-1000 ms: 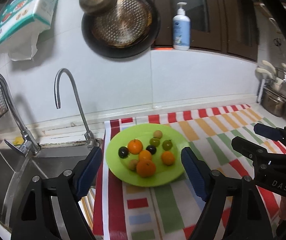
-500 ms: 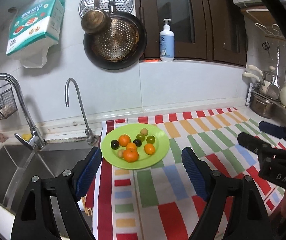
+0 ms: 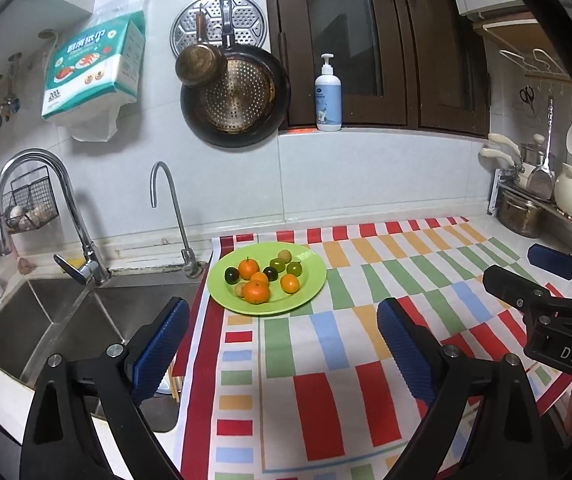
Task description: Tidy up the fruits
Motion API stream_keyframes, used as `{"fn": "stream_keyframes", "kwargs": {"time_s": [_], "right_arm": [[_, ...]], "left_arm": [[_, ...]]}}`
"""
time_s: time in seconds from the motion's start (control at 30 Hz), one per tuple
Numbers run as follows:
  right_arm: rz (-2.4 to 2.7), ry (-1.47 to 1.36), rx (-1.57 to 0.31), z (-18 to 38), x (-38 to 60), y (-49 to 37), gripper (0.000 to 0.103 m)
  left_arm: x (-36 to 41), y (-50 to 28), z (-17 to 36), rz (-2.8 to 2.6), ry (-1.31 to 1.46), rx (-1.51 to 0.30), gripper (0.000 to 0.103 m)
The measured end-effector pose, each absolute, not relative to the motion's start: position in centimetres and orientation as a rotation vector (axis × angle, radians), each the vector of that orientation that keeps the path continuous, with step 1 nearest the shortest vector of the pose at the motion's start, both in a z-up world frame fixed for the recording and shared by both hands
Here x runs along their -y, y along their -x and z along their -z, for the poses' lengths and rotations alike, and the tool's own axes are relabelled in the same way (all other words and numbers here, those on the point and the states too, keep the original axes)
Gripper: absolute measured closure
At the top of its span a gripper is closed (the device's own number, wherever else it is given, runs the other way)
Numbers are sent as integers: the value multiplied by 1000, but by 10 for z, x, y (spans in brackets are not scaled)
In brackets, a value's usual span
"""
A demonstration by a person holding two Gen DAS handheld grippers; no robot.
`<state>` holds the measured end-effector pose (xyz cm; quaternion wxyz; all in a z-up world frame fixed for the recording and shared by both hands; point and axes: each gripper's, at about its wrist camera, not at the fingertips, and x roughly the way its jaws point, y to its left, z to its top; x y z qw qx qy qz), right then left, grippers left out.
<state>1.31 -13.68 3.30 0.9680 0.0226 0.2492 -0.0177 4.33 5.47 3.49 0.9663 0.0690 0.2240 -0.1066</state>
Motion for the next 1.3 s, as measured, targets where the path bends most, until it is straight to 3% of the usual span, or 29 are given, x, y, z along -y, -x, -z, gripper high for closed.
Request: {"fn": "stream_keyframes", "kwargs": {"time_s": [0.2, 1.3], "right_arm": [[25, -47, -505, -34, 143, 3, 24], [14, -50, -495, -35, 150, 36, 24]], "left_arm": [[-48, -24, -39, 205, -144, -436, 2], [-43, 9, -42, 216, -131, -425, 2]]}}
